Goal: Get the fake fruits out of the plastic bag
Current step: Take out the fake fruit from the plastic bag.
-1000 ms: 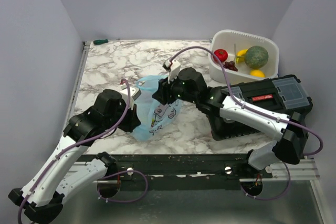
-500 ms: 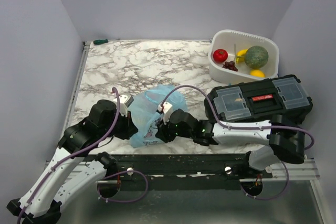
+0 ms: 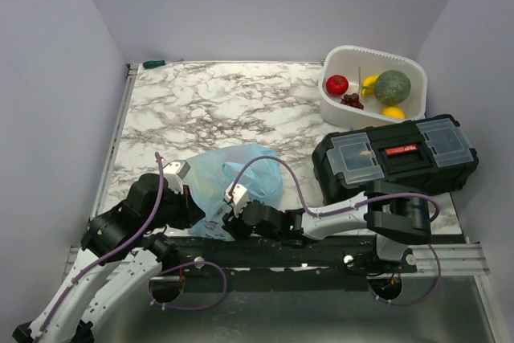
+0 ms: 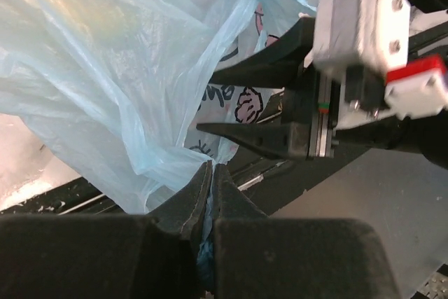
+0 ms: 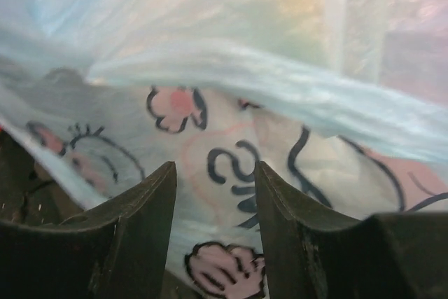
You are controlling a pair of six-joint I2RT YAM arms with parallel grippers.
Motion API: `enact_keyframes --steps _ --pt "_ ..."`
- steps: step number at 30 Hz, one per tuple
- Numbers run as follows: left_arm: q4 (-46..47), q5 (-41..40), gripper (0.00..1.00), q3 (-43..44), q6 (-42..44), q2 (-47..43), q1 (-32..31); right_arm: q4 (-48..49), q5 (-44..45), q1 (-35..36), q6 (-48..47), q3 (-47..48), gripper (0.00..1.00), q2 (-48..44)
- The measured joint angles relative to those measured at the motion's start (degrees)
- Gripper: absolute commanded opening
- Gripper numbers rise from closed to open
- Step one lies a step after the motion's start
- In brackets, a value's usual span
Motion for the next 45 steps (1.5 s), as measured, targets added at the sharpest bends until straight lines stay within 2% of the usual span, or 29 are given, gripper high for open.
enact_keyframes --steps 4,6,9,20,25,27,32,45 --pt "0.31 0.02 0.0 -0.98 -0.87 -4.02 0.0 1.25 5.05 -0.98 1.62 0.46 0.54 -0.37" --pt "1.01 0.02 0.0 -0.98 -0.87 -5.64 0.0 1.4 7.08 -1.55 2.56 1.51 0.59 -0.37" --pt "2.19 -0.02 0.0 -0.98 -0.83 -7.67 0.0 3.5 9.38 -2.43 2.38 2.69 0.59 -0.07" --pt "5.49 0.24 0.0 -0.72 1.46 -8.98 0.0 11.76 6.71 -6.99 -1.05 4.68 0.68 5.9" --pt "8.66 0.7 0.0 -1.55 3.52 -8.83 0.0 16.76 3.41 -6.84 -4.09 4.68 0.82 9.6" --pt "9.57 1.46 0.0 -2.4 3.91 -8.55 0.0 19.19 2.82 -6.8 -5.7 4.68 0.85 10.95" --pt "10.4 2.86 0.0 -3.52 4.85 -6.73 0.0 24.68 1.38 -6.8 -10.43 5.29 0.86 15.19" --pt "11.56 3.19 0.0 -4.2 5.25 -7.48 -0.11 30.84 -1.25 -6.82 -22.16 14.99 0.85 27.52"
